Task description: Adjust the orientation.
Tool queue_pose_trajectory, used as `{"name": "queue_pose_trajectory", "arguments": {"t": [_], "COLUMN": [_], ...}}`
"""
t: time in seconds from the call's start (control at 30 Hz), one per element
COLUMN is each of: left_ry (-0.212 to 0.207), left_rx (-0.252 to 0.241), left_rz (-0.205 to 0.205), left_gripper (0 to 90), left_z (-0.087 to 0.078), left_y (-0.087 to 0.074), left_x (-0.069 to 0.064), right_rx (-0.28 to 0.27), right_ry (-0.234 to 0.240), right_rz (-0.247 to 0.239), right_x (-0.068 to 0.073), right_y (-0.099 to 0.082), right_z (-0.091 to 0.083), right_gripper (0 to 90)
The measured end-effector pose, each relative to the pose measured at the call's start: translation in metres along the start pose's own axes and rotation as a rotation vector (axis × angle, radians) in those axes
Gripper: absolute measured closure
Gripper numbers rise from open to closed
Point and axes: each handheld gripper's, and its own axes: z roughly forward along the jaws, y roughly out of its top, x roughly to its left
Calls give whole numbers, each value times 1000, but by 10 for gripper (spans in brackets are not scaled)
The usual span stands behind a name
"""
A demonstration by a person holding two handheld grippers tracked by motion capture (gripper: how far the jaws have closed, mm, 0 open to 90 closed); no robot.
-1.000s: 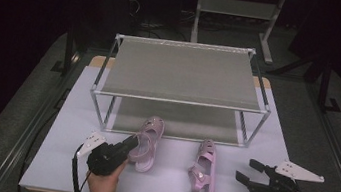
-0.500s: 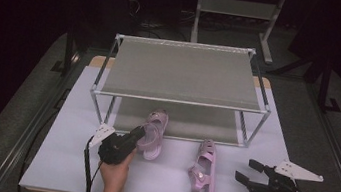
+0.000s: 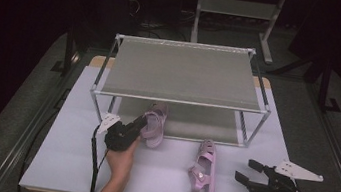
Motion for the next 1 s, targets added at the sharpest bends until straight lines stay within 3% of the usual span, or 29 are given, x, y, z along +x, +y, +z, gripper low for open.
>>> {"name": "queue_pose_trajectory", "arguments": {"t": [0.17,0.37,0.67,1.0], "left_ry": [1,2,2,21], "left_rx": [-7,-22,-23,-7], "left_rz": [-14,6,23,11], "left_gripper": [831,831,831,830], "left_z": [8,16,28,42], "left_y": [1,6,10,8], "left_x": [1,2,4,16], "right_rx": [1,-30,-28,-31], "right_ry": [0,11,16,23], "right_rz": [-7,17,19,15], "right_x": [1,0,0,2], "right_y": [0,1,1,3], "right_z": [1,-2,-1,3], "right_gripper": [259,259,259,259]}}
